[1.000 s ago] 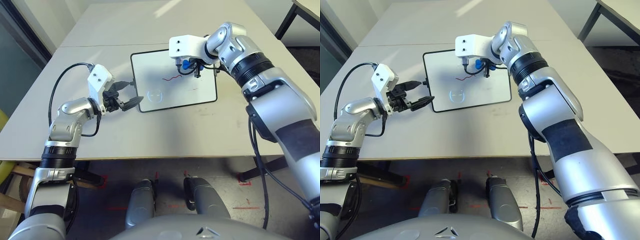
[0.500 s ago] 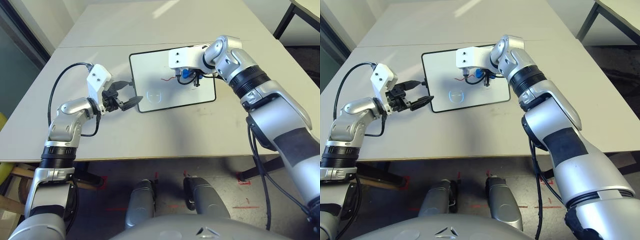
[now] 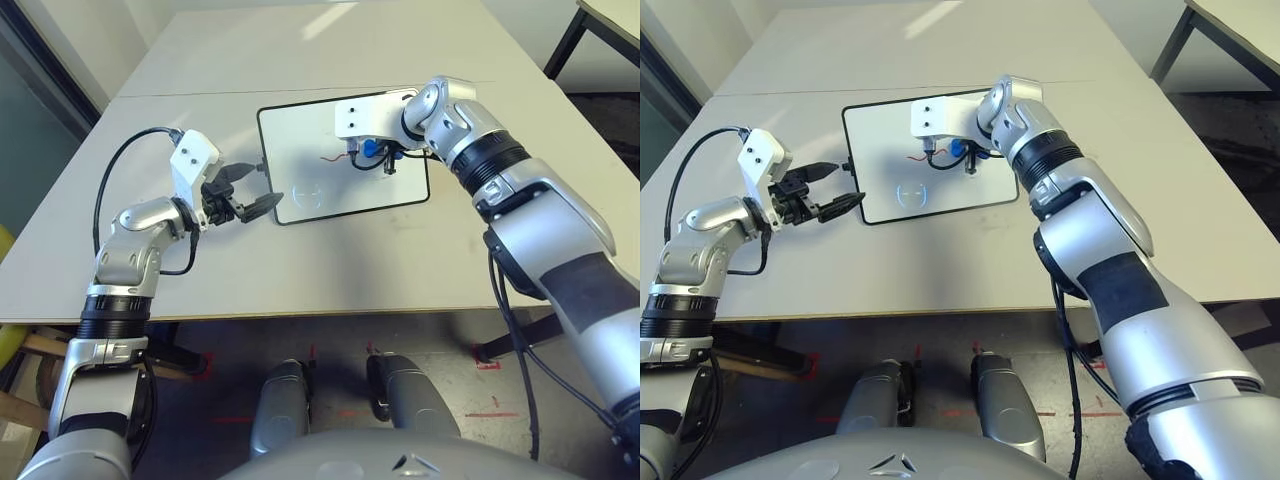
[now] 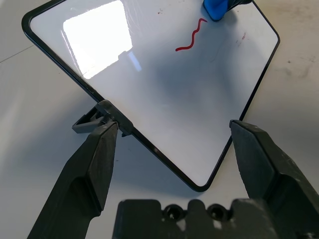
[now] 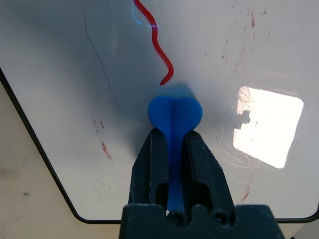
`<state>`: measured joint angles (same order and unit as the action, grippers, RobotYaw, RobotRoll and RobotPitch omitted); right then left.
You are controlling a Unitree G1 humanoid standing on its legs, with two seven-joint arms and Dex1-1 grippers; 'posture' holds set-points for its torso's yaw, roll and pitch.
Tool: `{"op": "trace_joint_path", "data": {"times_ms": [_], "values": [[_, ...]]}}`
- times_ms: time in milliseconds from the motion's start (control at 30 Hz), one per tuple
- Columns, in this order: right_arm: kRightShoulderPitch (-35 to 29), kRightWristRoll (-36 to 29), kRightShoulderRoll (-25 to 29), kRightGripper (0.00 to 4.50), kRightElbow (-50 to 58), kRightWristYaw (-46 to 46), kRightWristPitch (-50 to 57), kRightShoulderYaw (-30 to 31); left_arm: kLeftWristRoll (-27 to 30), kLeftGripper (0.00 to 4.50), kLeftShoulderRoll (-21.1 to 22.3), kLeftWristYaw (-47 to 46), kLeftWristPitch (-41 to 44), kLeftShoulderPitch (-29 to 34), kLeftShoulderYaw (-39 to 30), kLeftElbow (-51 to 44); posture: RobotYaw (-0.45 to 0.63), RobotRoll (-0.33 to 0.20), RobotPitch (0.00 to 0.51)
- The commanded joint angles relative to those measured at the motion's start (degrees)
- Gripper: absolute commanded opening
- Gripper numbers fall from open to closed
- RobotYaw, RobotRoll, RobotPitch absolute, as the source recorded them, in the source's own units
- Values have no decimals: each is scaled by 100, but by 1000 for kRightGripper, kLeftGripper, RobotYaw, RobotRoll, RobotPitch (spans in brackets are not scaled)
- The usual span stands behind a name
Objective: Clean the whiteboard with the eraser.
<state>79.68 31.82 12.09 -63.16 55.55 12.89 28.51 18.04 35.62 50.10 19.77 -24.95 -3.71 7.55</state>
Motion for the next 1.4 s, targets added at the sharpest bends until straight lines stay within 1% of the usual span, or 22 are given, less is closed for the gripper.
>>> {"op": "trace_joint_path", "data": {"times_ms": [33,433,1033,1400], "values": [[70,-18,-163,142,-132,-127,-90,38,27,4500,42,-53,48,109,-94,-130,-4,0,101],[141,-36,-457,142,-201,-195,-133,38,71,4500,26,-184,188,261,-139,-397,9,0,104],[340,-89,-1135,142,-353,-392,-7,-24,102,4500,4,-228,237,374,-147,-496,24,0,109],[464,-113,-1265,141,-539,-582,-55,-36,137,4500,-29,-295,247,405,-128,-552,33,0,106]]}}
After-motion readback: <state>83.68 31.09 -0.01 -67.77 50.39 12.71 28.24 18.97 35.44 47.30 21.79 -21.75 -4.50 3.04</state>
